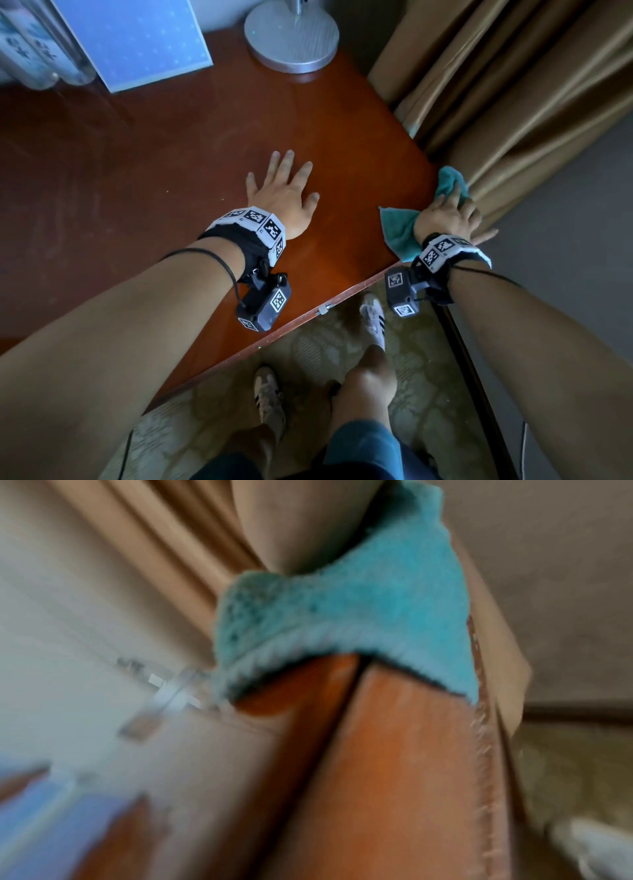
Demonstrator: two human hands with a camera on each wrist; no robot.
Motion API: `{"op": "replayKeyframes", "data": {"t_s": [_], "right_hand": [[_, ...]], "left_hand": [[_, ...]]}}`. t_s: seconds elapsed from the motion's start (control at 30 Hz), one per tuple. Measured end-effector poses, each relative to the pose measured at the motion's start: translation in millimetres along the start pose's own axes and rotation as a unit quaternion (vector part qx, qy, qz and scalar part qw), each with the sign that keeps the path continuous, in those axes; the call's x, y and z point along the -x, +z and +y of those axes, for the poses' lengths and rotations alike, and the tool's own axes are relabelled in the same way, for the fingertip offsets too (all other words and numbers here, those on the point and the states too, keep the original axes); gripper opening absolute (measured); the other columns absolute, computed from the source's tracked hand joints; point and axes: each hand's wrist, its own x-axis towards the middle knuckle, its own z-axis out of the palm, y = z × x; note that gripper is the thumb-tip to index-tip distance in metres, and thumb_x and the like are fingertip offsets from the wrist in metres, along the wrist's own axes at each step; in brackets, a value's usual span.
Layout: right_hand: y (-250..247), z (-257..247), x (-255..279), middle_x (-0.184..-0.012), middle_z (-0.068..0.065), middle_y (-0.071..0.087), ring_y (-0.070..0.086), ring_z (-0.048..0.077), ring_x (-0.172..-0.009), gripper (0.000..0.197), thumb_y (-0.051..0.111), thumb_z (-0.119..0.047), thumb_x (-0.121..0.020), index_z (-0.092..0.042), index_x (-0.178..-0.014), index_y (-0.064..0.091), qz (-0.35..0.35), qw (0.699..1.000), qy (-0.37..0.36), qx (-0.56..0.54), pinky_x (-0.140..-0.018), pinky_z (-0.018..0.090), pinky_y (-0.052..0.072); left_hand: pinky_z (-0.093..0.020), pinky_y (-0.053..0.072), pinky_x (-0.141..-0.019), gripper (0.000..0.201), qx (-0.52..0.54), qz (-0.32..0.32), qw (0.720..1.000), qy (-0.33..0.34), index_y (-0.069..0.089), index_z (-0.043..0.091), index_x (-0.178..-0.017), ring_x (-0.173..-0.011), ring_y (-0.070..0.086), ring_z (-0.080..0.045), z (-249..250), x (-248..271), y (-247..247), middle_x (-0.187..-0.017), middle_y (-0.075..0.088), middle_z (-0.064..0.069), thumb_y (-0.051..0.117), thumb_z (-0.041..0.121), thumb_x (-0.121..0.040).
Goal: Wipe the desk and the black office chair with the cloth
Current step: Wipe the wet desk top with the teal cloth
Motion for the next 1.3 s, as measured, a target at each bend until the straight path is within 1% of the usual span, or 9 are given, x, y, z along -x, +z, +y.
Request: {"op": "replayKeyframes", "data": {"t_s": [0.17, 0.33, 0.53, 0.67, 0.77, 0.93, 1.07, 1.2, 1.3], "right_hand": [[-47.1, -20.6, -10.9, -0.131, 0.011, 0.043, 0.039, 0.034, -0.122, 0.044, 0.027, -0.039, -0.098, -0.014, -0.117, 0.058, -0.017, 0.982, -0.171, 0.078, -0.105, 0.061, 0.026], [-108.4, -83.5, -12.9, -0.128, 0.022, 0.044, 0.042, 0.037, -0.115, 0.042, 0.027, -0.035, -0.104, -0.008, -0.126, 0.05, -0.111, 0.951, -0.275, -0.084, -0.1, 0.041, 0.033], [-151.5, -129.3, -43.9, -0.121, 0.008, 0.064, 0.06, 0.026, -0.113, 0.038, 0.044, -0.051, -0.09, -0.026, -0.113, 0.061, -0.388, 0.791, -0.299, -0.365, -0.101, 0.049, 0.045], [-168.1, -137.9, -55.2, -0.112, 0.012, 0.065, 0.062, 0.029, -0.108, 0.019, 0.045, -0.03, -0.101, -0.024, -0.096, 0.062, -0.462, 0.726, -0.31, -0.404, -0.101, 0.051, 0.046], [-171.6, -128.2, -67.5, -0.114, 0.011, 0.068, 0.064, 0.027, -0.108, 0.027, 0.049, -0.042, -0.09, -0.024, -0.101, 0.066, -0.454, 0.725, -0.361, -0.372, -0.099, 0.048, 0.048], [-161.9, -100.7, -81.2, -0.103, 0.01, 0.069, 0.064, 0.027, -0.1, 0.025, 0.053, -0.023, -0.098, -0.006, -0.108, 0.068, -0.417, 0.726, -0.454, -0.304, -0.094, 0.046, 0.05], [-151.0, -90.3, -76.6, -0.11, 0.01, 0.068, 0.062, 0.027, -0.106, 0.025, 0.05, -0.024, -0.099, -0.009, -0.108, 0.068, -0.426, 0.749, -0.435, -0.26, -0.099, 0.046, 0.046], [-153.0, -77.7, -67.7, -0.11, 0.003, 0.066, 0.063, 0.019, -0.103, 0.05, 0.055, -0.064, -0.084, -0.022, -0.11, 0.06, -0.492, 0.734, -0.372, -0.284, -0.096, 0.04, 0.048], [-148.2, -65.5, -65.9, -0.093, 0.004, 0.061, 0.063, 0.017, -0.088, 0.057, 0.077, -0.055, -0.07, -0.027, -0.114, 0.053, -0.516, 0.715, -0.389, -0.266, -0.081, 0.035, 0.05]], "left_hand": [[-0.054, 0.007, -0.116, 0.057, 0.045, -0.02, 0.995, -0.085, 0.021, 0.028, -0.151, -0.149, -0.004, -0.022, 2.4, 0.7, -53.6, -0.162, 0.001, 0.001, 0.028, 0.051, -0.1], [-0.036, 0.038, -0.101, 0.048, 0.131, 0.057, 0.979, -0.142, 0.05, 0.013, -0.135, -0.127, 0.047, -0.032, 26.4, -0.5, -101.7, -0.139, 0.051, -0.01, 0.039, 0.045, -0.1], [-0.038, 0.042, -0.104, 0.087, 0.345, 0.081, 0.931, -0.094, 0.031, 0.012, -0.146, -0.127, 0.049, -0.031, 102.7, -10.5, -108.4, -0.142, 0.047, -0.016, 0.071, 0.028, -0.071], [-0.041, 0.055, -0.081, 0.061, 0.438, 0.119, 0.885, -0.104, 0.06, 0.003, -0.108, -0.095, 0.065, -0.033, 136.6, 2.2, -116.3, -0.104, 0.066, -0.02, 0.068, 0.028, -0.053], [-0.03, 0.048, -0.068, 0.026, 0.43, 0.198, 0.865, -0.166, 0.059, 0.008, -0.093, -0.078, 0.058, -0.02, 145.1, 15.4, -124.1, -0.087, 0.061, -0.011, 0.074, 0.019, -0.076], [-0.05, 0.058, -0.075, 0.016, 0.467, 0.231, 0.827, -0.213, 0.057, 0.013, -0.085, -0.084, 0.067, -0.035, 148.6, 37.8, -120.8, -0.094, 0.065, -0.018, 0.072, 0.012, -0.081], [-0.055, 0.055, -0.083, 0.013, 0.521, 0.225, 0.787, -0.243, 0.06, 0.011, -0.077, -0.097, 0.065, -0.042, 154.1, 50.3, -104.6, -0.099, 0.066, -0.025, 0.069, 0.011, -0.086], [-0.057, 0.052, -0.087, 0.022, 0.595, 0.232, 0.723, -0.266, 0.058, -0.003, -0.107, -0.104, 0.062, -0.043, 167.7, 52.6, -89.8, -0.111, 0.063, -0.028, 0.062, 0.009, -0.089], [-0.056, 0.054, -0.082, 0.008, 0.587, 0.245, 0.726, -0.262, 0.054, 0.011, -0.089, -0.096, 0.065, -0.042, 180.5, 51.0, -84.2, -0.099, 0.063, -0.022, 0.062, 0.012, -0.091]]}}
